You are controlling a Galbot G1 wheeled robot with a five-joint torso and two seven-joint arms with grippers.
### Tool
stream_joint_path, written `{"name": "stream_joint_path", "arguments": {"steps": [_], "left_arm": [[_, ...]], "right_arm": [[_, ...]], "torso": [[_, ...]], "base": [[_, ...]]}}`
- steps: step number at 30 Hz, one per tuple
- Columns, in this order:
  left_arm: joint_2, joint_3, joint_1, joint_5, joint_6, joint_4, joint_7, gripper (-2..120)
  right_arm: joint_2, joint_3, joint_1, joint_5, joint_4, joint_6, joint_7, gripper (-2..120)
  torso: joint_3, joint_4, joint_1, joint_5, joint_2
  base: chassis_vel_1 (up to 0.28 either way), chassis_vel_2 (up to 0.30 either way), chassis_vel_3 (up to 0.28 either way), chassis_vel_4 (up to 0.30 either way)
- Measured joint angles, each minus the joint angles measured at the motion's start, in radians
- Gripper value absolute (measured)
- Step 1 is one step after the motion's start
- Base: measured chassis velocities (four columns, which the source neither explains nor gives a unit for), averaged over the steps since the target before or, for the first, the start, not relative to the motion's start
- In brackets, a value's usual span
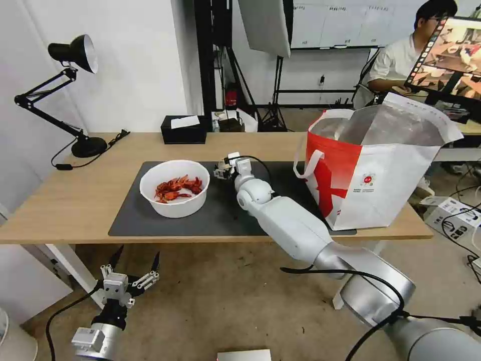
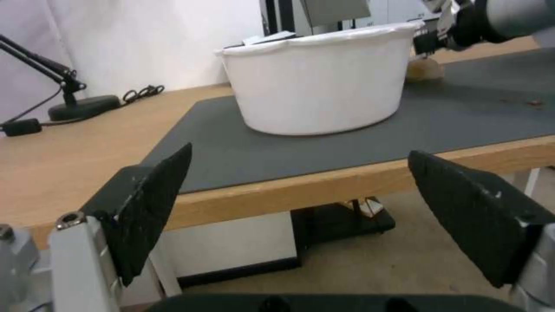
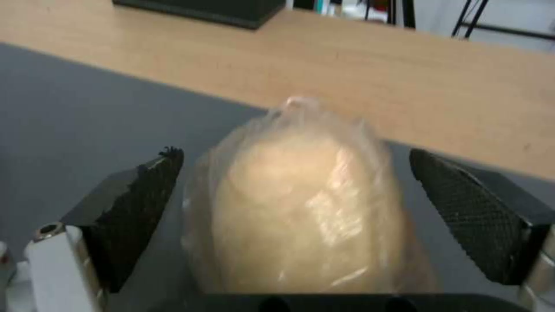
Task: Pick up the trash from the table and place it into the takeout bag.
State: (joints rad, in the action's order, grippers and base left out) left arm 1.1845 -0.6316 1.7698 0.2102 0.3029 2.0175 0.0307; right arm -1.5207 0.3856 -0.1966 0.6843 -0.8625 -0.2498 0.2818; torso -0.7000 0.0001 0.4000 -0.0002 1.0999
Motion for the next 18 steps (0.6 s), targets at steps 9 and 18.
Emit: {"name": "stream_joint_path", "arguments": {"steps": [9,18], "left_arm": [[-0.004,0.001,0.004,-0.008,0.002,0.025,-0.002,100],[0.001,0.003,0.003,-0.01,0.007,0.02,-0.003,100]], "right_arm": [[-0.021,-0.004,-0.004,-0.016,0.034,-0.046,-0.009,91],[0.003,-0.003,-0.018,-0.005,-0.008,-0.049,-0.006,61]], "torso": [[0.0,-0.0001,0.0,0.0002,0.0],[0.0,-0.0001,0.0,0.0002,0.0]], "base": [[0.0,0.0,0.0,0.0],[0.0,0.0,0.0,0.0]]}}
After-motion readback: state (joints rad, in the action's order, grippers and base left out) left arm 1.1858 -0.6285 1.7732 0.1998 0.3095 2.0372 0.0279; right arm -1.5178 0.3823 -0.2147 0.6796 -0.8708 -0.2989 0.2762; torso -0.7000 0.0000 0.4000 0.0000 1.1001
